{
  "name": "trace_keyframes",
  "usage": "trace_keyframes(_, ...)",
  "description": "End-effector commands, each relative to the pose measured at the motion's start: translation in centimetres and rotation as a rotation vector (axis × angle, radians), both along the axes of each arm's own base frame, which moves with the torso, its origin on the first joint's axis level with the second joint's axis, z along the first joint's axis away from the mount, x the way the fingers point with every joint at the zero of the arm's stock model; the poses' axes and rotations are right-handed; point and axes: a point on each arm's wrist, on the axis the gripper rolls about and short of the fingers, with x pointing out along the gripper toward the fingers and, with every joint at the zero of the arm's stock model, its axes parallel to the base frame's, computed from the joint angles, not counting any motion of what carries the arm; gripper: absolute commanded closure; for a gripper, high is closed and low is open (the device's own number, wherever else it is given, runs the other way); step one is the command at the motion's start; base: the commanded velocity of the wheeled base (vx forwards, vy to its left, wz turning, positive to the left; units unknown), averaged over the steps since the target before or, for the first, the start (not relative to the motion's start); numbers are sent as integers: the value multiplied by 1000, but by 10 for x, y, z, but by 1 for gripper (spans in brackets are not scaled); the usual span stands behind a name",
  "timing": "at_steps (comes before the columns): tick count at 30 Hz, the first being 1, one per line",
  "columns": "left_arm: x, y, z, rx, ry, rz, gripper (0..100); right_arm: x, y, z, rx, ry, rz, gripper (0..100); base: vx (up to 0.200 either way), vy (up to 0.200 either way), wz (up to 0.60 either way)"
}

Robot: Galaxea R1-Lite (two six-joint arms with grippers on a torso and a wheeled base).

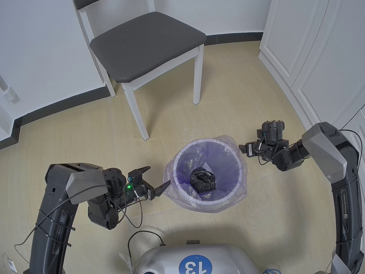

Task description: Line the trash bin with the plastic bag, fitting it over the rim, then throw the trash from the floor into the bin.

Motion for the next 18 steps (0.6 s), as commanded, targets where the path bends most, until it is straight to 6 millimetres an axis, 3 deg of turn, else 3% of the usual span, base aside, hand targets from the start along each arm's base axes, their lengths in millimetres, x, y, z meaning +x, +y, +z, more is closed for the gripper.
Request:
trace_keyframes(1, 22, -8, -12, 19, 51, -4, 0, -8, -6, 33, 8, -51, -8, 0, 0, 0, 0)
trace_keyframes(6, 46, -15, -6, 63, 108, 19, 0, -15, -6, 27, 0, -19, -4, 0, 0, 0, 0)
trace_keyframes(11, 54, -15, -6, 100, 116, 69, 0, -23, -5, 15, -9, 24, 2, 0, 0, 0, 0)
trace_keyframes(18, 44, -11, 15, 84, 84, 103, 0, -76, -20, 11, -105, 169, 34, 0, 0, 0, 0)
